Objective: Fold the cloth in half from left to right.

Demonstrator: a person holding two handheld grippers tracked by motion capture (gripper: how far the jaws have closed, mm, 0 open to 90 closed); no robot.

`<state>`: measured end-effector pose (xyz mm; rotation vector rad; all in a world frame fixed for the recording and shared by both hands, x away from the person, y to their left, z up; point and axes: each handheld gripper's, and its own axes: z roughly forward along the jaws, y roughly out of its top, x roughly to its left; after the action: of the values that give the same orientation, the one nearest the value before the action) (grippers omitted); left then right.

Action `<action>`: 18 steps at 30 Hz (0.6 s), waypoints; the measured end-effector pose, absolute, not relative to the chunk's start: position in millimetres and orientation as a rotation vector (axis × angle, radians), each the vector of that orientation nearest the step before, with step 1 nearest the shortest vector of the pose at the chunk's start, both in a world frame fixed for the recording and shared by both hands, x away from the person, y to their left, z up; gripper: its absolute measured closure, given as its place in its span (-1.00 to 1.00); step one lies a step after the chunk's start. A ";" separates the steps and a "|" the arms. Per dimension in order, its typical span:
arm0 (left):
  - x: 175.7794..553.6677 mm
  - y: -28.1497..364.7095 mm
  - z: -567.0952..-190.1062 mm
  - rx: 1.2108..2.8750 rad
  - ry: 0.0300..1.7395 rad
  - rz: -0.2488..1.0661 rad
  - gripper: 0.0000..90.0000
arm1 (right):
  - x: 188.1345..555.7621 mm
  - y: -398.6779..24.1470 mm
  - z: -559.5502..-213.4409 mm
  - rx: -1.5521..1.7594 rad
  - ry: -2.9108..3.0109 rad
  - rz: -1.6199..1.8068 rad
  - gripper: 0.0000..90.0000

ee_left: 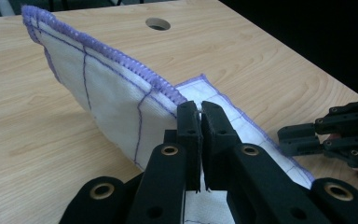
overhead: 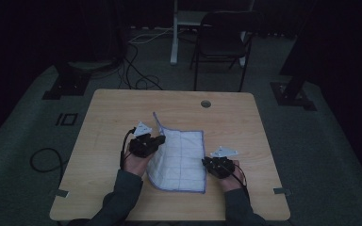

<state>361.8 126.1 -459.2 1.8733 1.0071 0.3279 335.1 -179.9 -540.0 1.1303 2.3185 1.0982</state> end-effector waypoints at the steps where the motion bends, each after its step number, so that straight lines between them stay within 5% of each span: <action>1: 362.6 125.3 -459.2 1.875 1.006 0.328 0.94 | 335.1 -179.9 -540.0 1.130 2.319 1.098 0.76; 18: 376.0 104.4 -465.8 1.887 0.999 0.298 0.94 | 334.5 -179.9 -539.4 1.135 2.315 1.099 0.74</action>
<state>376.0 104.4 -465.8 1.8868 0.9991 0.2977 334.5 -179.9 -539.4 1.1353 2.3147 1.0992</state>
